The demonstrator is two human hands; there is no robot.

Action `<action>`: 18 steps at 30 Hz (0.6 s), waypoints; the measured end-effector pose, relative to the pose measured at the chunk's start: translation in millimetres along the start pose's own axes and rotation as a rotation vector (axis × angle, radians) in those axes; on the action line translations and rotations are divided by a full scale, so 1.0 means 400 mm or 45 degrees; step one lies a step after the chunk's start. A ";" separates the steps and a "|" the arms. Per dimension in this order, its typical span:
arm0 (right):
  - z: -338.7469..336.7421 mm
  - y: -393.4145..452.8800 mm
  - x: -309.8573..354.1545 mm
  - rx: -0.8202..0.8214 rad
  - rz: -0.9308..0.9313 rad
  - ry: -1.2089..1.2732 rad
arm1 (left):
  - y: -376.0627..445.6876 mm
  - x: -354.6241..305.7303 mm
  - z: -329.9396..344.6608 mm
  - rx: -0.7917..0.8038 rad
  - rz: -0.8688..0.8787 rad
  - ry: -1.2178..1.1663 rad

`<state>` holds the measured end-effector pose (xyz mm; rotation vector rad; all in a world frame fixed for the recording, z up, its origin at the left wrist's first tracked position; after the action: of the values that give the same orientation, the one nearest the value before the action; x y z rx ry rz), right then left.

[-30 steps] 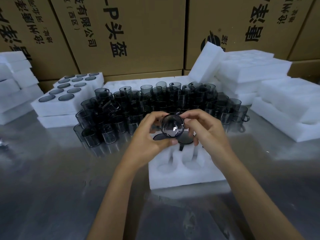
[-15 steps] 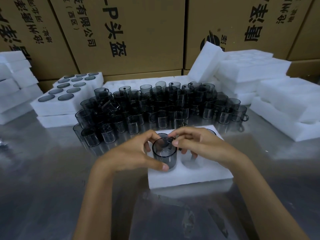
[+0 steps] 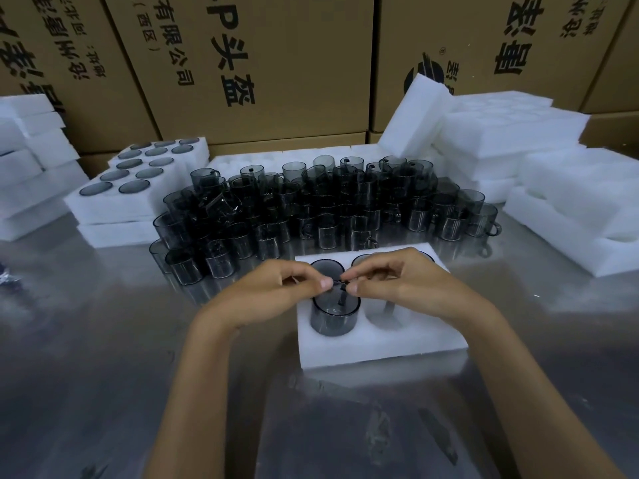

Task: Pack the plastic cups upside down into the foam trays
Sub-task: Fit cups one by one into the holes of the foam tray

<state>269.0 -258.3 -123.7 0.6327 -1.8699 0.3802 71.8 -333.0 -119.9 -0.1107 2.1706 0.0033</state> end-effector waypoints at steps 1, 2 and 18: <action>-0.004 0.001 -0.003 0.010 -0.011 0.013 | 0.002 -0.001 0.001 -0.016 0.016 -0.044; -0.006 0.002 -0.006 0.022 -0.021 0.023 | 0.004 -0.002 0.001 -0.030 0.034 -0.085; 0.012 0.027 -0.025 -0.130 -0.208 -0.106 | 0.031 0.075 0.005 -0.030 -0.246 -0.019</action>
<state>262.0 -249.5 -134.5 0.7354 -1.8877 0.1530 55.7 -323.0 -146.3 -0.3324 2.1372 -0.0803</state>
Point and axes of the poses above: each hand's wrist, its own y-axis towards the middle knuckle, its own z-axis out of the palm, x = y × z, the point moved 3 cm from there along y, towards the middle knuckle, and after that the axes turned 6 degrees about -x, right-handed, at the moved point
